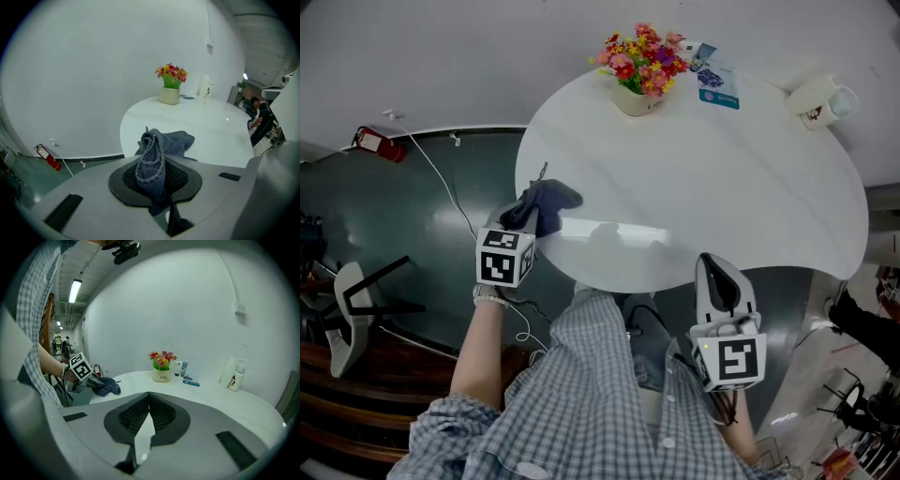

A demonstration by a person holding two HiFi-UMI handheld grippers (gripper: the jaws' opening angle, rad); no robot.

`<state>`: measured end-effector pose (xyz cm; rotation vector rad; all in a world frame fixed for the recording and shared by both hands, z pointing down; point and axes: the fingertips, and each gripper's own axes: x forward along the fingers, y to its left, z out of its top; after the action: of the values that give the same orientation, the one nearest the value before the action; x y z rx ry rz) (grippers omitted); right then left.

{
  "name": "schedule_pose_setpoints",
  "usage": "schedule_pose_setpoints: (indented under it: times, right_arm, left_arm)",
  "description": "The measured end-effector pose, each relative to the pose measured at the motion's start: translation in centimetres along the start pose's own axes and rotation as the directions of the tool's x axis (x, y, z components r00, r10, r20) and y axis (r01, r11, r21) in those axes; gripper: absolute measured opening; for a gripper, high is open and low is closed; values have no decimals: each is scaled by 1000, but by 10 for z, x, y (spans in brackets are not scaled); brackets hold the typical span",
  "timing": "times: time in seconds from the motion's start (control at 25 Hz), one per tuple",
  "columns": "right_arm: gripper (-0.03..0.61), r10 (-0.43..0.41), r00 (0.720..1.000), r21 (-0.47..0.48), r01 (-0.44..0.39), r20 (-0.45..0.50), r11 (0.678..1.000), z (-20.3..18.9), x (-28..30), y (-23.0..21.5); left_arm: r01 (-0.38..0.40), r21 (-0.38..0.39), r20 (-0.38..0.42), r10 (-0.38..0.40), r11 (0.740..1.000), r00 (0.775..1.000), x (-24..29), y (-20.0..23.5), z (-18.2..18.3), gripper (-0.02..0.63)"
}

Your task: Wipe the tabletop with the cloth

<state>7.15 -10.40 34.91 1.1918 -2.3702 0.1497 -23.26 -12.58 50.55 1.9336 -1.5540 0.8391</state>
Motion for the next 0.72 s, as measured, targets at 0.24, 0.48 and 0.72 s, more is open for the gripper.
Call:
schedule_pose_setpoints:
  times: [0.24, 0.48, 0.72]
  right_arm:
    - [9, -6, 1000, 6, 6, 24, 1000, 0, -3, -6]
    - [9, -19, 1000, 17, 18, 15, 1000, -7, -8, -15]
    - [9, -33, 999, 24, 33, 26, 999, -11, -13, -24]
  left_arm:
    - [23, -1, 8, -23, 1000, 1000, 10, -14, 13, 58]
    - [40, -14, 25, -39, 999, 999, 22, -32, 26, 57]
    - [104, 37, 34, -105, 994, 994, 36, -70, 41, 57]
